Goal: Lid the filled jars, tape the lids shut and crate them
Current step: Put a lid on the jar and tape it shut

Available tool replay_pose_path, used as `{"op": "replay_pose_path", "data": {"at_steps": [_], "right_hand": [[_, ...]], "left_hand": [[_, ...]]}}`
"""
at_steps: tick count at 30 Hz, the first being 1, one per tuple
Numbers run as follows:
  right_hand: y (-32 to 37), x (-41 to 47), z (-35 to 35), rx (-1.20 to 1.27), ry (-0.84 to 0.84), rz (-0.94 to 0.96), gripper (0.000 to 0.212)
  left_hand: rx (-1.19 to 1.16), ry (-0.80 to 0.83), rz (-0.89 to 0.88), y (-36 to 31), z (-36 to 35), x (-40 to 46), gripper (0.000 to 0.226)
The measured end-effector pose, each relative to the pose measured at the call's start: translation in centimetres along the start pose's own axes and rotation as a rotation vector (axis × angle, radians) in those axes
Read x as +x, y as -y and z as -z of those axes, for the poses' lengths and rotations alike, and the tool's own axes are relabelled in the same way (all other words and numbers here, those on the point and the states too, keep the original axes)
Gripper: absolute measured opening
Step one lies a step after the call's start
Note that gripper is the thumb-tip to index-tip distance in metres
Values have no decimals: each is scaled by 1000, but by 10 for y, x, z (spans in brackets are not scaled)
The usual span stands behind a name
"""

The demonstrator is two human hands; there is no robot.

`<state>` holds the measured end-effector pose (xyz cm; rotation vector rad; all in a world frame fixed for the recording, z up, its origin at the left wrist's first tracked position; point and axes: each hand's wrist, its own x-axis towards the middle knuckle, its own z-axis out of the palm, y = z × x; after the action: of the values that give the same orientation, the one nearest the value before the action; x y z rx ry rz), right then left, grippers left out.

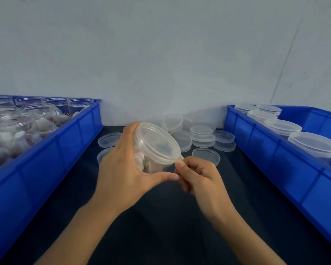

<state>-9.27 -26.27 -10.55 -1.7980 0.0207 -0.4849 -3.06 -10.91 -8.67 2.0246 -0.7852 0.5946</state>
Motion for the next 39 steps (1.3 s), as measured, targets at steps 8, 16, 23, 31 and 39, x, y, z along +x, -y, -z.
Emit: {"op": "replay_pose_path", "data": {"at_steps": [8, 16, 23, 31, 39], "right_hand": [[6, 0, 5, 33, 91, -44, 28], [10, 5, 12, 50, -27, -93, 34], [6, 6, 14, 27, -83, -156, 39], [12, 5, 18, 63, -11, -115, 31], [19, 4, 21, 111, 183, -62, 30]], "left_hand": [[-80, -46, 33, 5, -4, 4, 94], [30, -175, -1, -8, -7, -3, 86], [138, -180, -28, -15, -5, -4, 91], [8, -53, 26, -15, -2, -6, 87], [-330, 123, 75, -1, 7, 1, 94]]}}
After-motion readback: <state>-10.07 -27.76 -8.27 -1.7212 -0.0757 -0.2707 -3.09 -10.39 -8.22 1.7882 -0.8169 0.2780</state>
